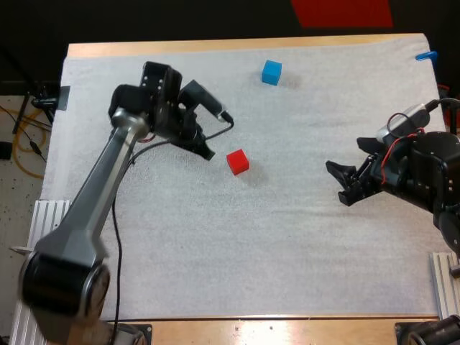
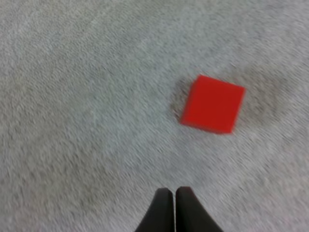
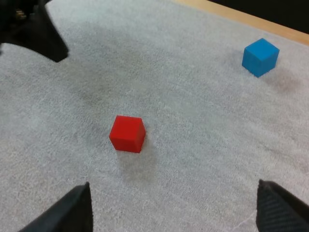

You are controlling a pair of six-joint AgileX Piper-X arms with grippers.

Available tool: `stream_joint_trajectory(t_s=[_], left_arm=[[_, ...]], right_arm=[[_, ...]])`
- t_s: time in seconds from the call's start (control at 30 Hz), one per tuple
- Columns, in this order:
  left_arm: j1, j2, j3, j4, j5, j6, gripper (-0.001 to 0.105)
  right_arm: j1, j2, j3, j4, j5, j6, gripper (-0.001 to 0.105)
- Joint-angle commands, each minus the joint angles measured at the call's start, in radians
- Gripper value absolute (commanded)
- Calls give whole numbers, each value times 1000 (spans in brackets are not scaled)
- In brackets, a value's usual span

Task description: Stack red cube on blue cube

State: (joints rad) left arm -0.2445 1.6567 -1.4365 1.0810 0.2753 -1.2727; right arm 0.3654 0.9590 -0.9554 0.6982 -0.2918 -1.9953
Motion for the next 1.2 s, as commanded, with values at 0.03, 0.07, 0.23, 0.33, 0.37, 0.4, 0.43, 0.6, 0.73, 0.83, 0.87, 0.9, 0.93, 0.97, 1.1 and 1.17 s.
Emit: stream_joint_trajectory(t_s=[0.03,0.07,0.23,0.33,0.37,0.4,0.43,0.6,0.73,0.83,0.87,0.9,0.93,0.97,1.1,1.17], left_arm=[[-2,-75,47,9,-10,7,0],[-2,-116,79,4,-10,7,0],[-2,-306,200,-23,-10,1,0],[-5,-404,259,-46,-10,-6,0],[-5,-447,284,-59,-7,-9,0],[-5,-482,303,-65,-1,-12,0],[-5,-508,317,-65,2,-17,0],[-5,-669,412,-70,13,-57,0],[-5,-774,475,-71,13,-57,0],[-5,-853,520,-94,13,-87,0],[-5,-885,535,-113,18,-103,0],[-5,-914,551,-127,33,-115,0],[-5,-922,557,-132,40,-118,0],[-5,-944,569,-143,50,-127,0],[-5,-993,591,-150,52,-144,0],[-5,-1008,594,-150,52,-144,0]], right_arm=[[2,-3,-10,-7,4,2,67],[2,-3,-10,-7,3,2,67],[2,7,-10,-7,3,2,67],[2,36,-10,-7,3,2,67],[2,48,-10,-9,3,2,67],[2,62,-10,-12,3,6,67],[2,69,-10,-15,3,8,67],[20,125,-10,-51,25,10,67],[70,174,-40,-59,62,8,67],[121,230,-80,-59,113,8,67],[144,256,-99,-59,143,8,67],[162,280,-118,-59,161,8,67],[169,294,-125,-59,164,8,67],[188,323,-144,-59,170,8,67],[252,429,-215,-59,237,19,67],[270,474,-248,-59,264,58,67]])
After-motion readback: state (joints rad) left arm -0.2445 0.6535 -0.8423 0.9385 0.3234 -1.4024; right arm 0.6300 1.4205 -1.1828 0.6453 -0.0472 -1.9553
